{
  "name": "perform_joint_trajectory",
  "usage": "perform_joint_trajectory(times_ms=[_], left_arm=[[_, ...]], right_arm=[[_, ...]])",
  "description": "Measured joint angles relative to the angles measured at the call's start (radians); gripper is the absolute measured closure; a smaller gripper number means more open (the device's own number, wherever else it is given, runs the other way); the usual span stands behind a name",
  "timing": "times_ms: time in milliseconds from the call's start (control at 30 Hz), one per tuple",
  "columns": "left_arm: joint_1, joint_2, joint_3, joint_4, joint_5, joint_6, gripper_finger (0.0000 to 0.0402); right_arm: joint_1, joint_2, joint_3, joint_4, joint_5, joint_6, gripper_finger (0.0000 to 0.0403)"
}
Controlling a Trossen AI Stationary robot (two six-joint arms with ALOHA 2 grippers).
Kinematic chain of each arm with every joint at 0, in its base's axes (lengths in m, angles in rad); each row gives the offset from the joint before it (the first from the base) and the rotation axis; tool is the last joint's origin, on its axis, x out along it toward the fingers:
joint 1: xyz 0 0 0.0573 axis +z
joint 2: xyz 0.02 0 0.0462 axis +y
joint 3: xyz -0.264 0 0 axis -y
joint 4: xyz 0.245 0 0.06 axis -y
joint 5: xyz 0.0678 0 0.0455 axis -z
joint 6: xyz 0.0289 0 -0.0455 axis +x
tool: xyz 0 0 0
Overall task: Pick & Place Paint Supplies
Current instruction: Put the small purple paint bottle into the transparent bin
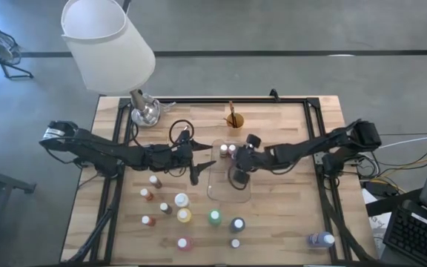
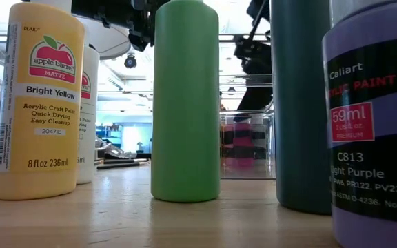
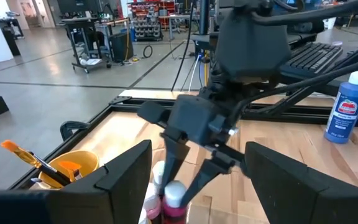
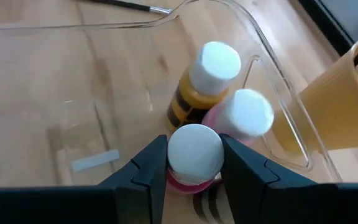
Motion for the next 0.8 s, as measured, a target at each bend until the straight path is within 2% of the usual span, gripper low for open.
perform_joint_trajectory(times_ms=[267,533,800], left_arm=[[0.0,0.0,0.0,0.0,0.0,0.0,0.0138],[0.0,0.0,0.0,0.0,0.0,0.0,0.0138],[0.0,0.0,0.0,-0.001,0.0,0.0,0.0138]], right_arm=[[-0.016,0.038,0.033,-0.032,0.056,-0.02,0.0289],[-0.015,0.0,0.029,-0.077,0.073,-0.016,0.0288],[-0.014,-0.007,0.029,-0.068,0.133,-0.04,0.0288]])
